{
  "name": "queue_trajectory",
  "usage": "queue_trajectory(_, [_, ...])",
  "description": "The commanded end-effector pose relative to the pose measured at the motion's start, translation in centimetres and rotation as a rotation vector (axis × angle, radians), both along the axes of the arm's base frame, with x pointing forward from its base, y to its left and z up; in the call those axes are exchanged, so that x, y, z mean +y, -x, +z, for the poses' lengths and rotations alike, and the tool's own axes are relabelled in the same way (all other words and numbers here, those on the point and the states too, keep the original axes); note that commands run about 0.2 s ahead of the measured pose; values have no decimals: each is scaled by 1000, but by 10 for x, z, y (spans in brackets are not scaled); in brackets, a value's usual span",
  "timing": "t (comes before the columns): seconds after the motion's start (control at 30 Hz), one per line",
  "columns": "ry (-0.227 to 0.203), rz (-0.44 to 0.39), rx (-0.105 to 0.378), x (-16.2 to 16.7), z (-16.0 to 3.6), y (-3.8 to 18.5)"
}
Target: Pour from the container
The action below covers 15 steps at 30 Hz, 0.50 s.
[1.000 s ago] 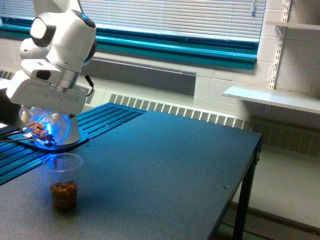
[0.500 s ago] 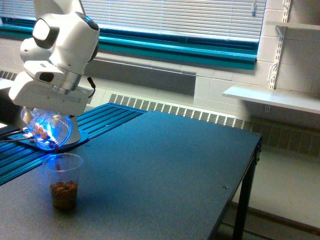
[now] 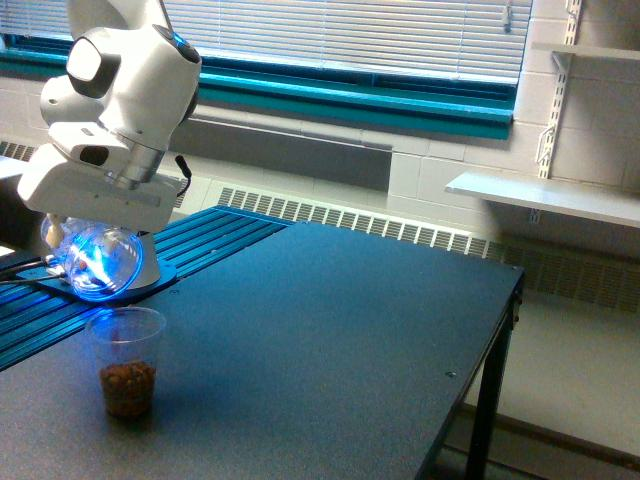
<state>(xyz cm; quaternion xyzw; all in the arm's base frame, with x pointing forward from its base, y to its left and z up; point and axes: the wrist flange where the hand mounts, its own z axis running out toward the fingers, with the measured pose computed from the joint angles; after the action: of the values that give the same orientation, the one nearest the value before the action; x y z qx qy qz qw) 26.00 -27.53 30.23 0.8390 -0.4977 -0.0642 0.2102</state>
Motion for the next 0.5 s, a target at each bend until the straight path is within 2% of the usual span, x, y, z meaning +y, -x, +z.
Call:
queue_trajectory(0.03, [-5,25,20,2,-1,-1])
queue_trajectory(0.5, [-11,30,21,5,0,-3])
